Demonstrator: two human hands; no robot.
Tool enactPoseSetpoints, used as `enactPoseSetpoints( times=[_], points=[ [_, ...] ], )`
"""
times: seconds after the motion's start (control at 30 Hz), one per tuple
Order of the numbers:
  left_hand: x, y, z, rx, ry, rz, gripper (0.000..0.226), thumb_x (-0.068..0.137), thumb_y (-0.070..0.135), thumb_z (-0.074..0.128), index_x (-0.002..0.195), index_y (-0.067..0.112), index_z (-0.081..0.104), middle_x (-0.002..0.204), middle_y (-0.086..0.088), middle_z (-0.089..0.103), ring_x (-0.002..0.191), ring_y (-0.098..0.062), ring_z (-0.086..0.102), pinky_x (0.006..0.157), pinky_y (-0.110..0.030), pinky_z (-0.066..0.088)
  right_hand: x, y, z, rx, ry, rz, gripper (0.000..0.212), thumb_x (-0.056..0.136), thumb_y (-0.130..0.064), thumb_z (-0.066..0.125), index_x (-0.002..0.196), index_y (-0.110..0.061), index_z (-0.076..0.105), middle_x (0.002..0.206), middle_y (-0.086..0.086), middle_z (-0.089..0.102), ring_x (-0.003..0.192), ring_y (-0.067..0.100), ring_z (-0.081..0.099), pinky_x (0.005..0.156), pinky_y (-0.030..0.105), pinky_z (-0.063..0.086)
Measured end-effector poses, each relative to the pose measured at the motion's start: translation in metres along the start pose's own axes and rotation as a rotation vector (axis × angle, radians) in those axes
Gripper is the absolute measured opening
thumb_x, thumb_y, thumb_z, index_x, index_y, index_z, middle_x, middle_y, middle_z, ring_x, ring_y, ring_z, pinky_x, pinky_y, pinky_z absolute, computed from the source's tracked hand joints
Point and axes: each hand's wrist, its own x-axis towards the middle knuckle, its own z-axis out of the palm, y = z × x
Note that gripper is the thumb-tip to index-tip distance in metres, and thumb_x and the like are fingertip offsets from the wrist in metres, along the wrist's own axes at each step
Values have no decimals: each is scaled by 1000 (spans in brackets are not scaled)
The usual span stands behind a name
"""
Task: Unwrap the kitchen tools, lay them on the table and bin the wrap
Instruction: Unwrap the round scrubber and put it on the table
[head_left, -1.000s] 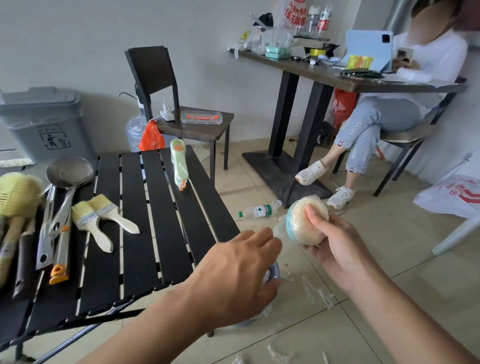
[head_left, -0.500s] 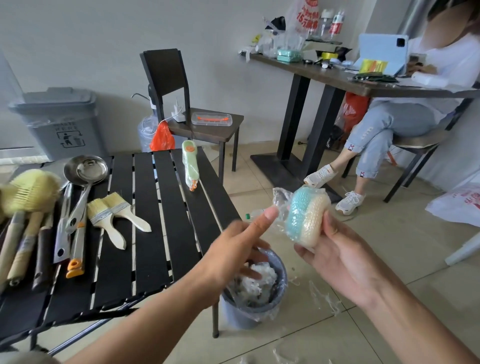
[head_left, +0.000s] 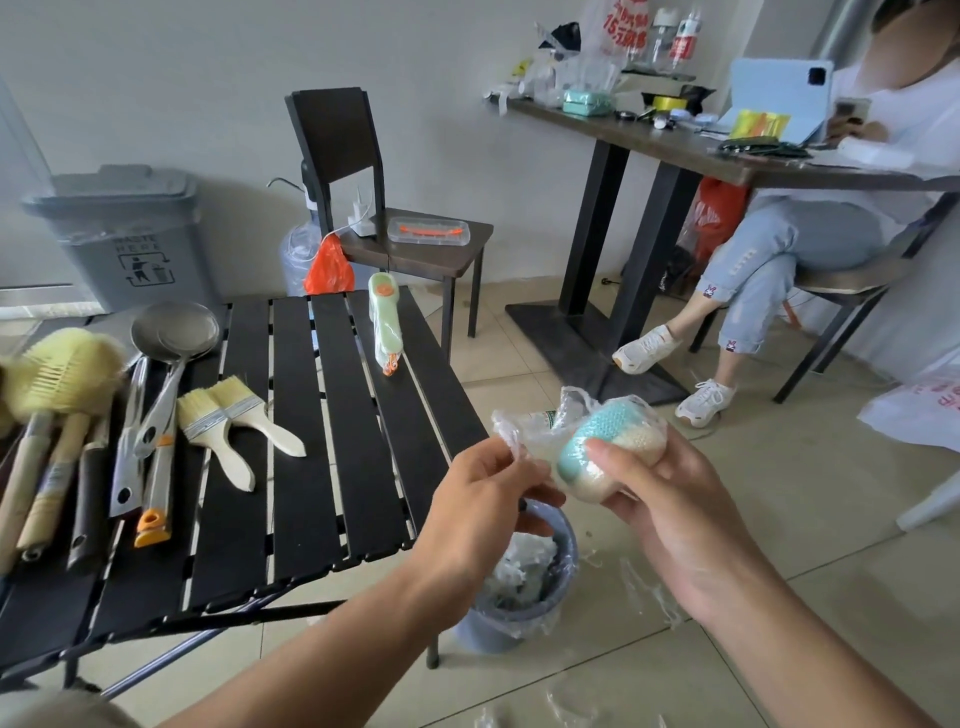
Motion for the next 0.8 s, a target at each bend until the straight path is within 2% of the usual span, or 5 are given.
enactPoseSetpoints(
  times=[0.1,0.2,0.3,0.5,0.8],
  points=[
    [-4,-6,1,369,25,210,22,105,14,57,86,2,62,77,-5,77,71,-24,73,67,-41,61,2,-3,-1,84,107,-57,51,70,-31,91,114,-11,75,113,19,77,103,30,76,83,32,61],
    [-3,-6,2,411,-30,220,22,100,6,58,78,4,56,74,-8,76,61,-18,72,56,-26,57,3,-3,-6,148,154,-53,53,76,-24,90,121,-4,70,117,21,76,105,30,76,84,31,62],
    [1,-5,-2,382,-69,158,24,97,3,61,74,3,52,72,-14,75,62,-20,73,65,-37,64,2,-2,-8,174,153,-26,52,79,-18,89,124,-3,67,118,21,74,108,31,74,86,33,63],
    [7,-5,-9,-152,-143,108,17,105,5,61,89,0,56,105,-22,77,102,-31,76,90,-39,63,2,-10,-12,231,-10,13,49,83,-21,82,129,-9,67,132,20,71,121,33,70,95,35,61],
    [11,-12,-3,-695,-190,-27,12,93,8,63,84,10,55,91,-20,71,81,-25,75,72,-30,62,3,-6,-10,382,8,169,54,96,-29,71,143,-3,60,139,24,67,130,39,66,114,50,49]
  ],
)
